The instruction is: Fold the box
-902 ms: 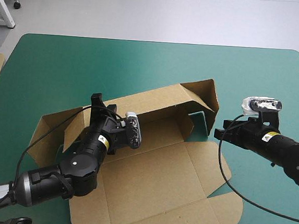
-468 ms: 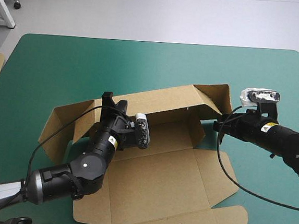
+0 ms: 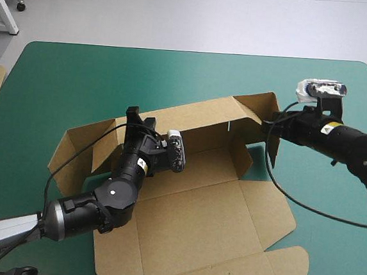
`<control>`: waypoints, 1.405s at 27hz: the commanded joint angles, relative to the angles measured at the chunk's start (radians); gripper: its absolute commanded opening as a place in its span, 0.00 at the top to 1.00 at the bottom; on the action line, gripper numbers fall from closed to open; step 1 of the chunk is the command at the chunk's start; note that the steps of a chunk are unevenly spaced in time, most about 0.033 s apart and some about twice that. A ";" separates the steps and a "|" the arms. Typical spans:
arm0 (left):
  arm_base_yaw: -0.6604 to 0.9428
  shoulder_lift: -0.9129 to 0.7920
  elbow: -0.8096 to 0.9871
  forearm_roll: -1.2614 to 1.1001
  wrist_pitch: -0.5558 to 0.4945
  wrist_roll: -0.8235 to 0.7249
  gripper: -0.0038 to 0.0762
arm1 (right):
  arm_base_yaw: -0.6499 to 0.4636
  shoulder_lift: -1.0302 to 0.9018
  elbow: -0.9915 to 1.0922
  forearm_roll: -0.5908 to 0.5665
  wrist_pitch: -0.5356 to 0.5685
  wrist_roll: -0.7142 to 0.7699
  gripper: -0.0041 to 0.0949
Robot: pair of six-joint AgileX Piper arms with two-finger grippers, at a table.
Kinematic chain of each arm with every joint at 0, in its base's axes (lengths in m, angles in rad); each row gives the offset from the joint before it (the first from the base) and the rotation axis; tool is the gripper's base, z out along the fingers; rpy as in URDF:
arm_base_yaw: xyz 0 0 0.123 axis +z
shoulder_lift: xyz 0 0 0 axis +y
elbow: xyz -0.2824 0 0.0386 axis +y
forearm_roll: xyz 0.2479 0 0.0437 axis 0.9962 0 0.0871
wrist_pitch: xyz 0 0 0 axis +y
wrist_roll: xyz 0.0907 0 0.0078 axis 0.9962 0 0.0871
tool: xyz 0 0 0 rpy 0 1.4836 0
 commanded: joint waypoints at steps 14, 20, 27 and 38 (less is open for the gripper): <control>0.006 -0.025 -0.035 0.015 -0.005 -0.025 0.97 | -0.183 0.362 -0.463 0.241 0.195 -0.072 0.99; 0.006 -0.025 -0.035 0.009 -0.003 -0.025 0.97 | -0.201 0.474 -0.558 0.259 0.253 -0.072 0.99; 0.006 -0.025 -0.035 0.003 -0.005 -0.023 0.97 | -0.201 0.553 -0.571 0.271 0.253 -0.085 0.99; 0.006 -0.025 -0.035 -0.014 -0.007 -0.019 0.97 | -0.201 0.597 -0.575 0.293 0.397 -0.123 0.99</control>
